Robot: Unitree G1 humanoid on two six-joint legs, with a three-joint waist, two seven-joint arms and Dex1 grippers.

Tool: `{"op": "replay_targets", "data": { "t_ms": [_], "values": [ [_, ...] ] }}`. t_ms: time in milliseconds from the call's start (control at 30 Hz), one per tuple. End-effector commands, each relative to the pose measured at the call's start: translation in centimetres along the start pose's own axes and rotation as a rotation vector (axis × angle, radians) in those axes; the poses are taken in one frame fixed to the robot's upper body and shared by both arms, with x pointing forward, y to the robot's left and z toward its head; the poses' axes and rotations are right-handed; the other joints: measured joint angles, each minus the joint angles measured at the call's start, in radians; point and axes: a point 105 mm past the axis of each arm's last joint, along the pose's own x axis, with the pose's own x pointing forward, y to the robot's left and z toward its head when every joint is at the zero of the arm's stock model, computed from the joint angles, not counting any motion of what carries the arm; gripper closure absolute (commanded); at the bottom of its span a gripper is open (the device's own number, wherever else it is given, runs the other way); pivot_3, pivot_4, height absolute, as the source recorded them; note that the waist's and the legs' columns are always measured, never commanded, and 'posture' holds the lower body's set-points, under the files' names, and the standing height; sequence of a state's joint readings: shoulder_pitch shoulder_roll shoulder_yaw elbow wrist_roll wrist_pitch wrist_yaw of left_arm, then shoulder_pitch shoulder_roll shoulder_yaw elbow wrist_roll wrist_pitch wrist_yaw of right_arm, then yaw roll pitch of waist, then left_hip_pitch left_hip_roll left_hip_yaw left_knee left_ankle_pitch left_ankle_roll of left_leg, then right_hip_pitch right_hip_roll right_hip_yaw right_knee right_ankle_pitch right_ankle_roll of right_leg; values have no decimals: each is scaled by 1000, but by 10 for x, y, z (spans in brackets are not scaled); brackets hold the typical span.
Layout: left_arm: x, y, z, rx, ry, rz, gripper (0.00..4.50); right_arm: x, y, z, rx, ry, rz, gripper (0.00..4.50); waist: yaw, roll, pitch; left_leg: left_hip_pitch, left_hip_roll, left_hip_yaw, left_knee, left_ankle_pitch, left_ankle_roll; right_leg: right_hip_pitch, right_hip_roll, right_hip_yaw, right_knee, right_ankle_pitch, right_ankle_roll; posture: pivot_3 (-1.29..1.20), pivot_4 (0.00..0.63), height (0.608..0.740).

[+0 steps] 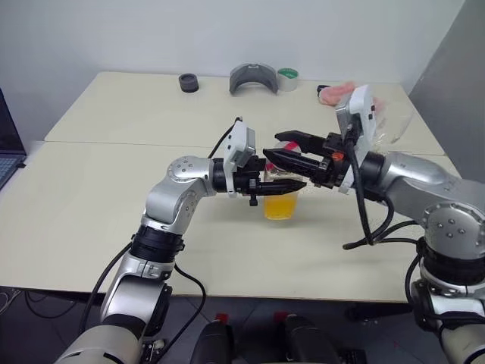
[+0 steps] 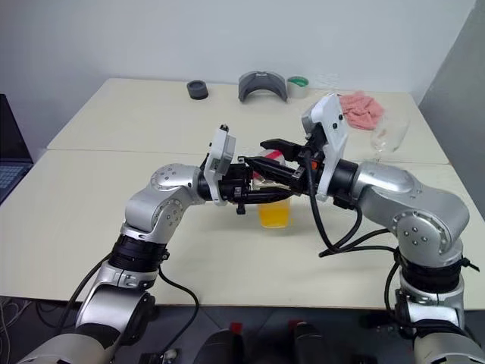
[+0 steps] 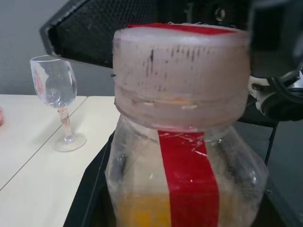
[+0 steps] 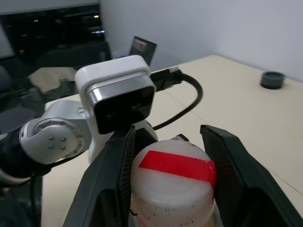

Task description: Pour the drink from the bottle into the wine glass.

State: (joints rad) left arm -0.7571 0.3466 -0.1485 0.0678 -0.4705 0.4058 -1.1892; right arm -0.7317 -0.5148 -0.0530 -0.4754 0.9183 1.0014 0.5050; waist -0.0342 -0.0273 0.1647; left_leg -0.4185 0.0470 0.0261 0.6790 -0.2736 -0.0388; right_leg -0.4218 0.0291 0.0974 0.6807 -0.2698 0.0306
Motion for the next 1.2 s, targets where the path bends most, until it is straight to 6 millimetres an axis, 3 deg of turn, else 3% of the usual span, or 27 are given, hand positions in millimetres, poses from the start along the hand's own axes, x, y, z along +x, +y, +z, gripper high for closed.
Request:
{"op": "replay_targets", "data": {
  "t_ms": [33,467,767,800,1000,1200],
  "values": [
    [1,-8,16,56,-44,-27,2631,-1,4,17,-12,-86,169,2630,0,0,0,0,0,0,0,0,0,0,0,0,0,0,0,0,150,740],
    [-5,-13,18,50,-41,-10,2631,18,1,14,-144,-45,537,2630,2,0,0,0,0,-1,0,0,0,0,0,0,0,0,0,0,150,740],
    [-8,-14,18,48,-34,-2,2631,21,-6,11,-194,-28,584,2630,2,0,0,1,0,-1,0,0,0,0,-1,0,1,0,0,0,150,740],
    [-8,-13,18,48,-33,-1,2631,21,-7,11,-199,-25,580,1896,2,0,0,1,0,-1,0,0,0,0,-1,0,1,0,0,0,150,740],
    [-7,-12,18,46,-34,-1,2631,7,-14,12,-191,-9,521,37,3,1,0,1,0,-1,0,0,0,0,-1,-1,1,0,0,0,150,740],
    [-5,-10,18,48,-40,-2,2631,-12,-15,16,-179,10,374,37,3,0,0,0,0,-1,0,0,0,0,-1,-1,1,0,0,0,150,740]
  ]
}}
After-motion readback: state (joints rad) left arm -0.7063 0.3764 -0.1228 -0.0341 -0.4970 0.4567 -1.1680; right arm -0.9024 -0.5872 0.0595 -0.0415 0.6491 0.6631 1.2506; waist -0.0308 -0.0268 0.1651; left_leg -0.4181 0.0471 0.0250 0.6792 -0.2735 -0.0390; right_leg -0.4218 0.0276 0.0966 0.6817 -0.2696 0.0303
